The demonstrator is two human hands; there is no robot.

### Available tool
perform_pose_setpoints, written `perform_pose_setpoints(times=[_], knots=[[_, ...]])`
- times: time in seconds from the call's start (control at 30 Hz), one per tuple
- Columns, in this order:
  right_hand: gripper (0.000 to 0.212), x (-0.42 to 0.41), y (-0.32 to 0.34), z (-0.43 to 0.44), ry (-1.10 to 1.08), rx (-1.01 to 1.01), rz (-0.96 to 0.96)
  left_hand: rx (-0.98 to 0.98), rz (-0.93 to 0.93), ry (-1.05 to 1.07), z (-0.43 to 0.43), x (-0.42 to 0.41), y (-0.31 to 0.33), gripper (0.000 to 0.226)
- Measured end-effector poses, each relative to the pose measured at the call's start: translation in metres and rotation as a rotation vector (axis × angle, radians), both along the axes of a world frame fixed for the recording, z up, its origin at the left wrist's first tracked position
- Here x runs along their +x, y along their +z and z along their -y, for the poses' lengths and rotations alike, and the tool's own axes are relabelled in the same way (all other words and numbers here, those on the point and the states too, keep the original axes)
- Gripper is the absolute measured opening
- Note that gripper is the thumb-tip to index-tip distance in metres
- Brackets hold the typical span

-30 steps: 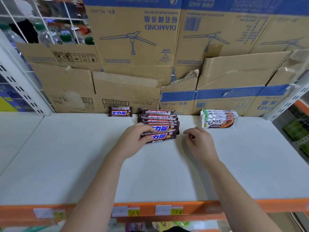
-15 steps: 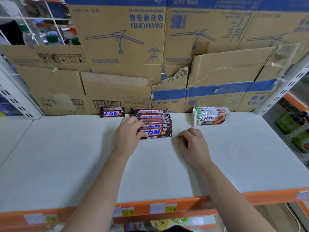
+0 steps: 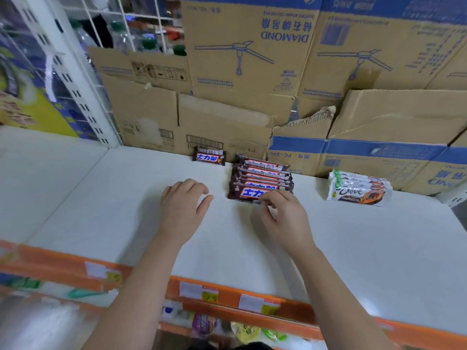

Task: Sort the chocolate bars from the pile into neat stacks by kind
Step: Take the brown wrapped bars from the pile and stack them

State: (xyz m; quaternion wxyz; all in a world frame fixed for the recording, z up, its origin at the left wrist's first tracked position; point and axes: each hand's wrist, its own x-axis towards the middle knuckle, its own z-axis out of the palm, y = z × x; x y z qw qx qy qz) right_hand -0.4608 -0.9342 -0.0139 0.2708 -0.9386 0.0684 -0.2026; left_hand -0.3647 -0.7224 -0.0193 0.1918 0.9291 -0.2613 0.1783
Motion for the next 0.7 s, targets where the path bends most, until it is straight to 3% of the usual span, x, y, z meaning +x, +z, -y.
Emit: perform_pose_setpoints(times=[0.13, 0.4, 0.7], knots=[[0.026, 0.031, 0.010, -0.061, 0.226, 0.054, -0.049, 0.002, -0.033, 0.148, -0.071, -0.009, 0.005, 0.029], [0.016, 0.088, 0.020, -0.235, 0.461, 0.058, -0.021, -0.021, 0.025, 0.429, -0.239, -0.009, 0.022, 0.029], [0.014, 0.151, 0.029, -0.454, 0.553, 0.107, -0.005, -0.016, -0.023, 0.472, -0.455, 0.022, 0.044, 0.034]])
